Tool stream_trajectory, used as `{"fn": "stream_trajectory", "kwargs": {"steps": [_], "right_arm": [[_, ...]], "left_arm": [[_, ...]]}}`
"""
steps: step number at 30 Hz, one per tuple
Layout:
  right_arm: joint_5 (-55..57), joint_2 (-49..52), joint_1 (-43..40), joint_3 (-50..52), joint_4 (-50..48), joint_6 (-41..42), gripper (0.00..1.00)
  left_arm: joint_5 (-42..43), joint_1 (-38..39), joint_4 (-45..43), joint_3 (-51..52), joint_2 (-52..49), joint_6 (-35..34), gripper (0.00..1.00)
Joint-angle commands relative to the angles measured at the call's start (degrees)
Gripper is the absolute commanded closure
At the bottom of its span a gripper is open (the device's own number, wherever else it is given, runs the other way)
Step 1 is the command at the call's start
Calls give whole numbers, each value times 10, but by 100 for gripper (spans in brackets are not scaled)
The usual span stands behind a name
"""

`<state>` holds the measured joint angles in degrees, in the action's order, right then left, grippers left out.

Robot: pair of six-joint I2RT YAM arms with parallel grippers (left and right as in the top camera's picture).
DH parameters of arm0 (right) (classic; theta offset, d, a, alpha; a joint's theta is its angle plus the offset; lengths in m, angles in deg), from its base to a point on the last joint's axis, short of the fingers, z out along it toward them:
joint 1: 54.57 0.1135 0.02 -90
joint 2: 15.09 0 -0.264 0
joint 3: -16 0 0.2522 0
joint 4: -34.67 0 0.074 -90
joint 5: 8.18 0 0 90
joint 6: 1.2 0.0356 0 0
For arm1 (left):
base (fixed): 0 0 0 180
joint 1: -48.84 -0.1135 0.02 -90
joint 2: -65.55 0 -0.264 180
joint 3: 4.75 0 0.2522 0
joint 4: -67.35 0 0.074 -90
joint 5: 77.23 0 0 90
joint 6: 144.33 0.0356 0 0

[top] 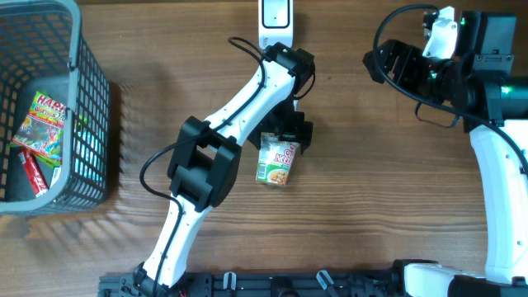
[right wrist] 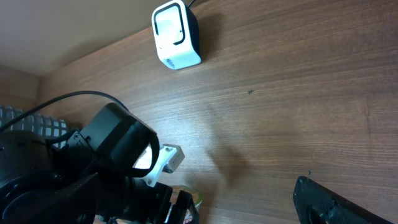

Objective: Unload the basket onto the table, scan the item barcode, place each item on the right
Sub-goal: 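Lift the cup out and set it on the table center, then return the left gripper into the basket and grasp the Haribo bag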

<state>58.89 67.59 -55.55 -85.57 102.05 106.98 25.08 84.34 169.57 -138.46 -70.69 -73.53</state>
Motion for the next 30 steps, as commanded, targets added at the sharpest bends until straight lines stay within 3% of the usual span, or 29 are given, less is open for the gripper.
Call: {"fn": "stream_trajectory", "kwargs": {"steps": [1,13,24,30], "right_arm": [[-9,4,-2,-8,0,5,0],[-9,4,-2,-8,0,5,0],[-9,4,-2,-8,0,5,0],[-9,4,-2,-8,0,5,0]], "left_arm": [[3,-14,0,-2,0,3,0],[0,-77,12,-65,51,-10,0],[-72,-100,33,-81,84,-5,0],[-135,-147,30,-173,168,-11,0]]}}
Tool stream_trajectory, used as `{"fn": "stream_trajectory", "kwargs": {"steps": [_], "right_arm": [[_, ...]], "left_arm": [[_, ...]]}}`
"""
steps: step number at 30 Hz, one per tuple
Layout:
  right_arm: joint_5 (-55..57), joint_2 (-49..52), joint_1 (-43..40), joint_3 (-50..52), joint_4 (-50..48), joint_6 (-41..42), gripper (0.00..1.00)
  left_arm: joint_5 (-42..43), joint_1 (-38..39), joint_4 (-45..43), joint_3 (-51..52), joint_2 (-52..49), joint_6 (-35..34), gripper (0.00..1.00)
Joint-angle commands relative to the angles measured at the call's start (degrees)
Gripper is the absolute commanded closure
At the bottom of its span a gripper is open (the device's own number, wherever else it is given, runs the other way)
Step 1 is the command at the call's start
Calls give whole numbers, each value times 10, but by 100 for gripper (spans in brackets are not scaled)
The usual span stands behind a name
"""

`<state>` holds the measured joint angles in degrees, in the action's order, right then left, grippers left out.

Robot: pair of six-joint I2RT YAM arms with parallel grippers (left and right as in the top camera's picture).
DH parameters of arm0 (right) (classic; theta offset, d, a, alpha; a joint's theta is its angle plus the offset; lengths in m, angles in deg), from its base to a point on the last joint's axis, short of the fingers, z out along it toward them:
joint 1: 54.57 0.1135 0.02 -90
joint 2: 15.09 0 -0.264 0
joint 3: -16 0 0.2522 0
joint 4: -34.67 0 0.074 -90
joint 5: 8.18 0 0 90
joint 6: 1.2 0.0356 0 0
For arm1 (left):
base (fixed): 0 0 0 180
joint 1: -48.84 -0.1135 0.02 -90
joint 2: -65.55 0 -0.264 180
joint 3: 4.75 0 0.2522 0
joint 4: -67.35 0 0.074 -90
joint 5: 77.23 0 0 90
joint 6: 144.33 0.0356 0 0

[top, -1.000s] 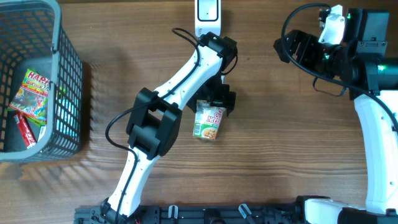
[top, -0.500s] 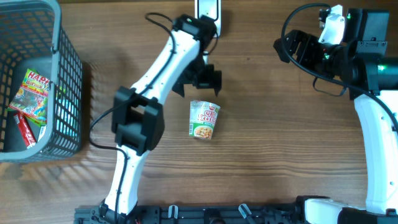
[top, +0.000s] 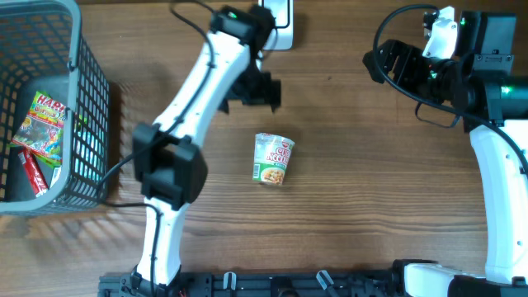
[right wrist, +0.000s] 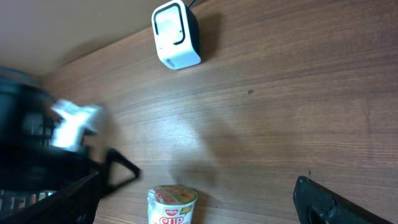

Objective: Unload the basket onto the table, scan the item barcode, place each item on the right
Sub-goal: 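Return the left gripper into the basket and grasp the Haribo bag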

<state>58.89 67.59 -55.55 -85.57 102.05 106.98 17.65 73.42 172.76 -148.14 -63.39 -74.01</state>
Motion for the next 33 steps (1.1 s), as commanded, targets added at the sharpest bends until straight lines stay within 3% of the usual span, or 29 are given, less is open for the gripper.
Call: {"fn": "stream_trajectory", "kwargs": {"steps": [1,10,17,20,27,33], "right_arm": [[-9,4,-2,-8,0,5,0],[-9,4,-2,-8,0,5,0],[-9,4,-2,-8,0,4,0],[-9,4,-2,-8,0,5,0],[-9,4,-2,-8,0,5,0],[-9,4,-2,-8,0,5,1]], "left_arm": [[-80,-50,-4,-94,111,-12,0],[-221,-222,-36,-129,249,-85,0],[-230,-388,-17,-126,243,-101,0],[-229,-450,-3,-113,228,-138,0],[-228,-529,-8,-28,196,-142,0],[-228,-565,-114,143,191,-135,0]]}}
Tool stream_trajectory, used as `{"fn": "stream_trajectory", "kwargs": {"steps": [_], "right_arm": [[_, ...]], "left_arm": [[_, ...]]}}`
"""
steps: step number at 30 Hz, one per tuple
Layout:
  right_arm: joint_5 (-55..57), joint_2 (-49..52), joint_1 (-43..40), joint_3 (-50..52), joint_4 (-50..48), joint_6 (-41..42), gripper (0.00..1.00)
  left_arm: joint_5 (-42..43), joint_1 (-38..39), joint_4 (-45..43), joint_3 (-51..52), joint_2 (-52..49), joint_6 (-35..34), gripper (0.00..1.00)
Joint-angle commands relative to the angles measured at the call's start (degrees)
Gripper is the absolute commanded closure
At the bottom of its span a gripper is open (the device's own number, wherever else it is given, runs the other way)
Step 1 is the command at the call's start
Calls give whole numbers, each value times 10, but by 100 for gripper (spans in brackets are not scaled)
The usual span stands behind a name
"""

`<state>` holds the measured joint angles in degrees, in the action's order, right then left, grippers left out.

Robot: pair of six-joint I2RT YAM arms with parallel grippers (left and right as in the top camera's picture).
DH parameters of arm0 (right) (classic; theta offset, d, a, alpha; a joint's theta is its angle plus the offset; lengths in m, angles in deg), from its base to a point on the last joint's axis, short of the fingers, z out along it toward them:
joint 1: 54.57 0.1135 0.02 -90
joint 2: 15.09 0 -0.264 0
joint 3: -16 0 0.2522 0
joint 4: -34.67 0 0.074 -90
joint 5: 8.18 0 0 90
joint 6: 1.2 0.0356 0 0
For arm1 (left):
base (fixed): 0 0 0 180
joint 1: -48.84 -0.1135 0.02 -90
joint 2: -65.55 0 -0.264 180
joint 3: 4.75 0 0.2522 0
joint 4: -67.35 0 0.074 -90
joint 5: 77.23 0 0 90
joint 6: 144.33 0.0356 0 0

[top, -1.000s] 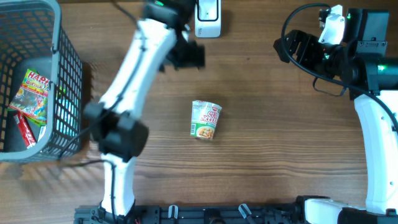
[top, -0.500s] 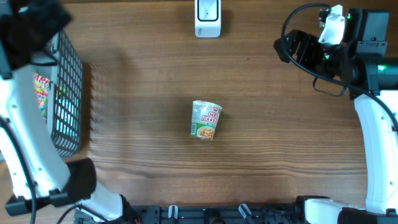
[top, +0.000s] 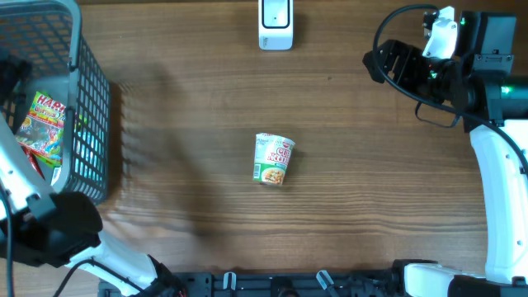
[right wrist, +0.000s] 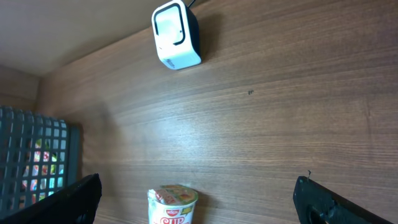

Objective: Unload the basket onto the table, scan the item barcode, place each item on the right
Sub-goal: 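Return the left gripper into the basket and grasp the Haribo bag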

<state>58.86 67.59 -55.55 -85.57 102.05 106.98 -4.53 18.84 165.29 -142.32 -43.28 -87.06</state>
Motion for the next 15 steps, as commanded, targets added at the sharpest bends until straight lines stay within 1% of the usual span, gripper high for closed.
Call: {"fn": "stream_trajectory", "kwargs": {"steps": [1,4,8,9,13,15], "right_arm": [[-9,4,-2,-8,0,5,0],[-9,4,-2,-8,0,5,0],[-9,4,-2,-8,0,5,0],[-9,4,-2,-8,0,5,0],[-9,4,-2,-8,0,5,0],[-9,4,-2,-8,0,5,0]], "left_arm": [[-6,-23,-60,114,-10,2,0],[-5,-31,-135,198,-10,34,0],[12,-33,-263,308,-10,105,0],[22,-33,-284,323,-10,119,0],[93,-33,-414,396,-11,194,0],[96,-33,-446,408,-11,210,0]]}}
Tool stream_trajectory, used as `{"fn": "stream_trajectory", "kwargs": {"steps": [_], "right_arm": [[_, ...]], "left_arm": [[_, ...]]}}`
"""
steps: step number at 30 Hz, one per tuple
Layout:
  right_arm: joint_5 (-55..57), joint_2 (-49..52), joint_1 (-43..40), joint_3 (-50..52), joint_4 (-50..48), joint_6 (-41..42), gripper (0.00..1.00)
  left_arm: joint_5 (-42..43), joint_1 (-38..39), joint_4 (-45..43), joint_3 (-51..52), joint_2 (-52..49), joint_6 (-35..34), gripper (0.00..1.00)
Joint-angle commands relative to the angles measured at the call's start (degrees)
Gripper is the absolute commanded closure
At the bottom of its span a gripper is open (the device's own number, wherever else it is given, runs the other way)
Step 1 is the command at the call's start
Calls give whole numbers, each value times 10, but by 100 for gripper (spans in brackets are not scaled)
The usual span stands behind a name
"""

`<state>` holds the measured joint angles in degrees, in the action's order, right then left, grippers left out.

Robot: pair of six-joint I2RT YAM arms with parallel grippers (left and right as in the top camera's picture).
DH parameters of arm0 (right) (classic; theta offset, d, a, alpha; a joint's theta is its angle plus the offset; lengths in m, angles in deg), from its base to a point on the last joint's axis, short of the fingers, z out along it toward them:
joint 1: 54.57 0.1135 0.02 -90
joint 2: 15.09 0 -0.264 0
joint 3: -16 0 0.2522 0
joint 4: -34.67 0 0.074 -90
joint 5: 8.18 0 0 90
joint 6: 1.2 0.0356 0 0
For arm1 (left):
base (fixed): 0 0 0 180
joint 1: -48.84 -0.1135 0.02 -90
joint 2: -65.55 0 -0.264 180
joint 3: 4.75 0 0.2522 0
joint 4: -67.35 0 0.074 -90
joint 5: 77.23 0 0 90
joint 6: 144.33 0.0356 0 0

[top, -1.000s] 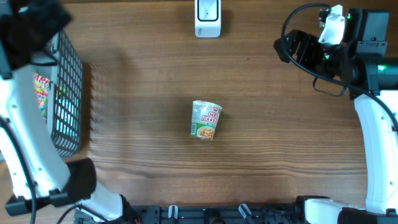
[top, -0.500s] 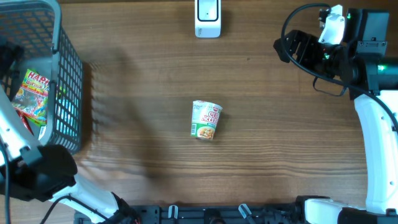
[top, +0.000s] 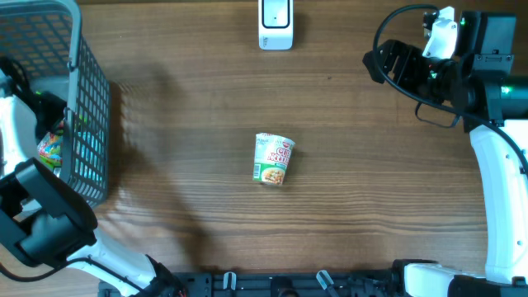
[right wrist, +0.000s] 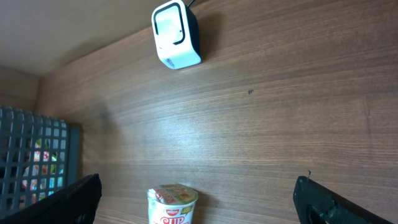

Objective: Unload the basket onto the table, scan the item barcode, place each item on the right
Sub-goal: 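Return the left gripper into the basket and grasp the Haribo bag, then carry the Haribo bag out and drop it beside the cup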

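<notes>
A cup noodle (top: pixel 275 158) lies on its side in the middle of the wooden table, its lid end toward the white barcode scanner (top: pixel 275 21) at the far edge. The right wrist view shows the cup (right wrist: pixel 172 204) and the scanner (right wrist: pixel 176 35) too. My right gripper (top: pixel 384 61) hangs at the far right, well away from the cup. Its fingers (right wrist: pixel 323 202) stand wide apart in the right wrist view, so the right gripper (right wrist: pixel 198 186) is open and empty. My left gripper (top: pixel 45 107) reaches into the grey basket (top: pixel 91 99). Whether it is open or shut does not show.
The basket stands at the table's left edge and holds a colourful snack bag (top: pixel 51 144). The left arm's base (top: pixel 49 227) sits near the front left. The right arm (top: pixel 499 165) runs along the right edge.
My left gripper has moved from the basket's far left side to a spot over the snack bag inside the basket. The cup, the scanner and the right arm are unchanged.
My left gripper was at the cup in the middle of the table. Then it was up near the scanner, with the cup lying free on its side. Then the arm had swung to the basket at the left, and now its gripper is inside it.
</notes>
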<state>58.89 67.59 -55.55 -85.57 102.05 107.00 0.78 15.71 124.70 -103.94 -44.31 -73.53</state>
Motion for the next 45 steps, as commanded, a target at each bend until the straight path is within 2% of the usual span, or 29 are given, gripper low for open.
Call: {"fn": "stream_trajectory", "kwargs": {"steps": [1,7,12,18,19,21,22,23,24,25,32,36,43,45], "right_arm": [[-9,4,-2,-8,0,4,0],[-9,4,-2,-8,0,4,0],[-9,4,-2,-8,0,4,0],[-9,4,-2,-8,0,4,0],[-9,4,-2,-8,0,4,0],[-9,4,-2,-8,0,4,0],[-9,4,-2,-8,0,4,0],[-9,4,-2,-8,0,4,0],[-9,4,-2,-8,0,4,0],[-9,4,-2,-8,0,5,0],[-9,4,-2,-8,0,4,0],[-9,4,-2,-8,0,4,0],[-9,4,-2,-8,0,4,0],[-9,4,-2,-8,0,5,0]], "left_arm": [[43,-2,-52,27,0,86,0],[43,-2,-96,27,-12,103,0],[42,-2,-101,27,-50,131,0],[42,-2,-102,27,-94,130,0],[42,-2,-102,27,-95,130,7],[42,-2,-104,26,-95,130,39],[42,-2,-105,25,-93,130,61],[39,-2,-105,22,-91,130,69],[37,-2,-105,18,-89,130,87],[32,-2,-105,14,-84,130,96],[30,-2,-105,-24,-21,128,96],[30,-2,-107,-54,49,123,96],[38,-1,-115,-67,207,-5,96],[75,-1,-112,-67,263,-36,96]]}}
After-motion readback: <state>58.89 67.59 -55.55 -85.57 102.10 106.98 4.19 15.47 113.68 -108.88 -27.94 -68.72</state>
